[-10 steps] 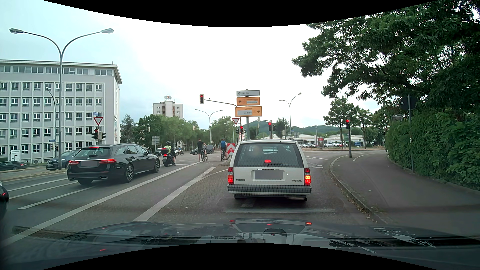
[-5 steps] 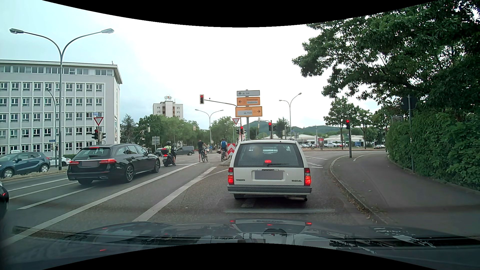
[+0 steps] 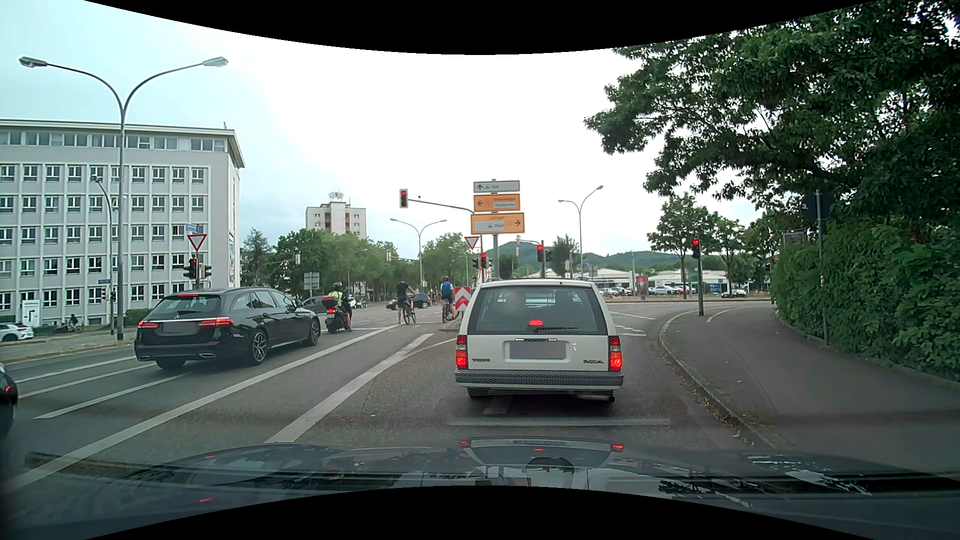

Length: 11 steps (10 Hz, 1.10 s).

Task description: Follow the waypoints while adhering to traffic rules and regulations

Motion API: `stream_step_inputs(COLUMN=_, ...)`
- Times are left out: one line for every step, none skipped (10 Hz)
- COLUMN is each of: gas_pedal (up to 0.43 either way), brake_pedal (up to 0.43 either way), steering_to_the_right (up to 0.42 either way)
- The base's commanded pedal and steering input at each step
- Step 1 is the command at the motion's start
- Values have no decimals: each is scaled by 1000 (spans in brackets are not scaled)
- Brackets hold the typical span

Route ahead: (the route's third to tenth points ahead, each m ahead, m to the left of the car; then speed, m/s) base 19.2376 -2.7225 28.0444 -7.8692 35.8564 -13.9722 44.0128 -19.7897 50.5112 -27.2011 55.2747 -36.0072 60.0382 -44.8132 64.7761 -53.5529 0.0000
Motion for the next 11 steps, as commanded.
stream_step_inputs(gas_pedal=0, brake_pedal=226, steering_to_the_right=62)
stream_step_inputs(gas_pedal=0, brake_pedal=226, steering_to_the_right=62)
stream_step_inputs(gas_pedal=0, brake_pedal=226, steering_to_the_right=62)
stream_step_inputs(gas_pedal=0, brake_pedal=226, steering_to_the_right=62)
stream_step_inputs(gas_pedal=0, brake_pedal=226, steering_to_the_right=62)
stream_step_inputs(gas_pedal=0, brake_pedal=226, steering_to_the_right=62)
stream_step_inputs(gas_pedal=0, brake_pedal=226, steering_to_the_right=62)
stream_step_inputs(gas_pedal=0, brake_pedal=226, steering_to_the_right=62)
stream_step_inputs(gas_pedal=0, brake_pedal=226, steering_to_the_right=62)
stream_step_inputs(gas_pedal=0, brake_pedal=226, steering_to_the_right=62)
stream_step_inputs(gas_pedal=0, brake_pedal=226, steering_to_the_right=62)
